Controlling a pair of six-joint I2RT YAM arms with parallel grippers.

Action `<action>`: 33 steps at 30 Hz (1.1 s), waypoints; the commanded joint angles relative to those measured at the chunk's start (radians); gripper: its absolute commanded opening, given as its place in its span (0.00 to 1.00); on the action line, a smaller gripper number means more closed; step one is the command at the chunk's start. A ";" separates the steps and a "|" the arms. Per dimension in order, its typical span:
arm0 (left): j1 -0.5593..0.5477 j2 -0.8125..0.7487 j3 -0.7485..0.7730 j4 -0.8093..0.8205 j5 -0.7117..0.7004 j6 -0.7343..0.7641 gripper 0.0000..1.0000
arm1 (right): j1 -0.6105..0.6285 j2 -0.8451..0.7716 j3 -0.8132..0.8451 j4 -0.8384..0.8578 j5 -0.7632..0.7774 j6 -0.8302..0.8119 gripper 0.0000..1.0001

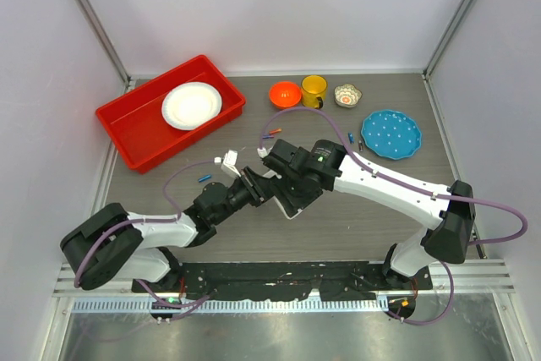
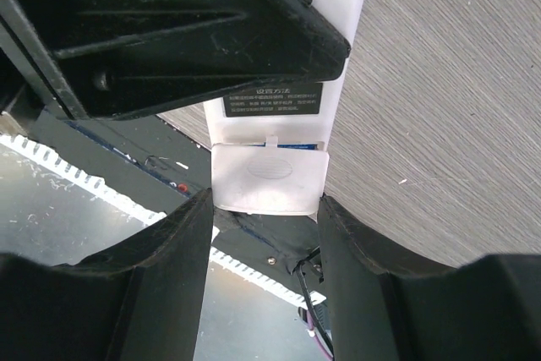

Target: Load the batteries into the remote control

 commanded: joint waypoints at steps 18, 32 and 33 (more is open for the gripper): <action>0.014 -0.012 -0.011 0.095 -0.007 -0.014 0.00 | 0.008 -0.034 -0.004 0.013 -0.029 -0.006 0.01; 0.015 -0.014 -0.003 0.115 0.006 -0.017 0.00 | 0.009 -0.042 -0.038 0.044 -0.023 0.001 0.01; 0.017 -0.012 -0.003 0.116 0.007 -0.017 0.00 | 0.009 -0.040 -0.037 0.047 -0.023 0.001 0.01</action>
